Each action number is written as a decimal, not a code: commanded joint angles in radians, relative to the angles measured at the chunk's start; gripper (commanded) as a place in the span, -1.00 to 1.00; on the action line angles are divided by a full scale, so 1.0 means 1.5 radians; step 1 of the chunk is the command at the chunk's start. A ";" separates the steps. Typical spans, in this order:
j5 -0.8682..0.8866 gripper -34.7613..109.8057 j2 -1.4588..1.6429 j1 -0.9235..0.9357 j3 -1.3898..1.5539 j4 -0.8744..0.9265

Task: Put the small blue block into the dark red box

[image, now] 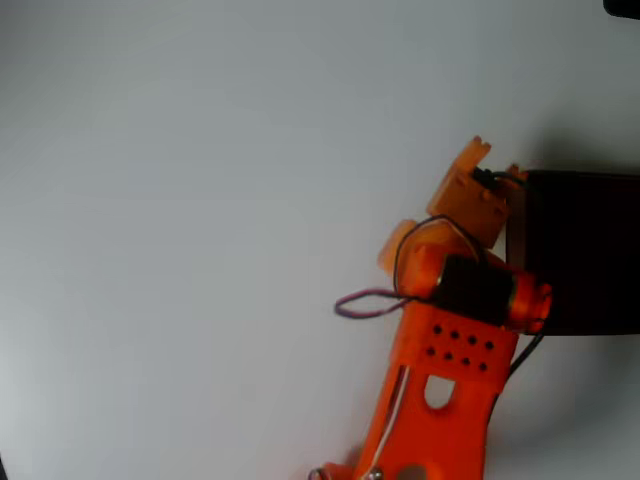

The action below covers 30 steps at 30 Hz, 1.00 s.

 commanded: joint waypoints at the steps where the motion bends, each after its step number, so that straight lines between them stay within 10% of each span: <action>1: 0.038 -0.11 0.001 0.013 -0.016 -0.008; 30: 0.120 -0.11 -0.150 -0.032 -0.037 -0.108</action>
